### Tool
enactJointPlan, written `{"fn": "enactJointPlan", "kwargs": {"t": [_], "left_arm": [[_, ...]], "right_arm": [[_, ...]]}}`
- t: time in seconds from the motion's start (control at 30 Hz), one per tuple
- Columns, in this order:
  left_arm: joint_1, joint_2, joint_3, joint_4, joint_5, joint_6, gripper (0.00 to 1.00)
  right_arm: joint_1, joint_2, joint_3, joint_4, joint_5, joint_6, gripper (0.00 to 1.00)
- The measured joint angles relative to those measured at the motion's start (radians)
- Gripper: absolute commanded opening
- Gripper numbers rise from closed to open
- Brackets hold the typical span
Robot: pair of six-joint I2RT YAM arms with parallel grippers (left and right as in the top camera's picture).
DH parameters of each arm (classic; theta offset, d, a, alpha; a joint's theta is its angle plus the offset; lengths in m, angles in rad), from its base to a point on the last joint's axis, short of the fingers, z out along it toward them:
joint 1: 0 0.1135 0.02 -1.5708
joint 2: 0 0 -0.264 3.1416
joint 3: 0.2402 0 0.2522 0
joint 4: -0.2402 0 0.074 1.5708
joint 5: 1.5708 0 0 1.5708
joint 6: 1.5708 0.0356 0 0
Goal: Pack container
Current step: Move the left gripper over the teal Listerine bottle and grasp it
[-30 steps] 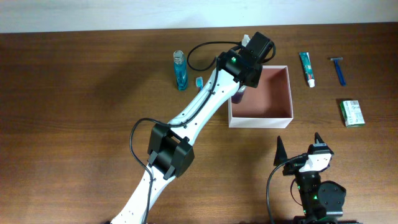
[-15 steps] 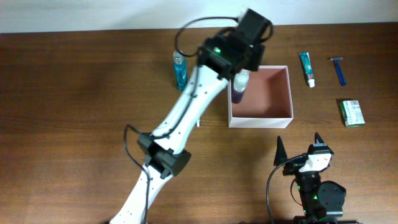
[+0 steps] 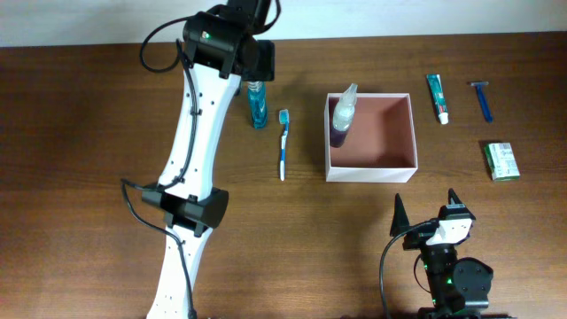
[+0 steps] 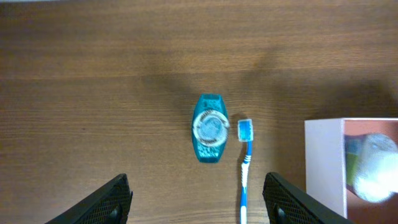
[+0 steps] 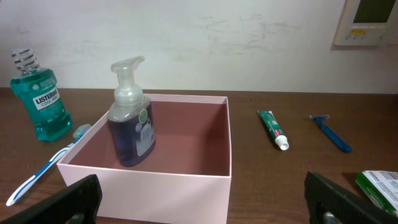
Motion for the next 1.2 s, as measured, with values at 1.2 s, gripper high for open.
{"fn": "enactJointPlan", "kwargs": {"t": [1.2], "left_arm": [[0.01,0.205,-0.133,0.122,0.034,0.032,0.57]], "right_arm": [[0.0,0.0,0.0,0.0,0.0,-0.001,0.99]]}}
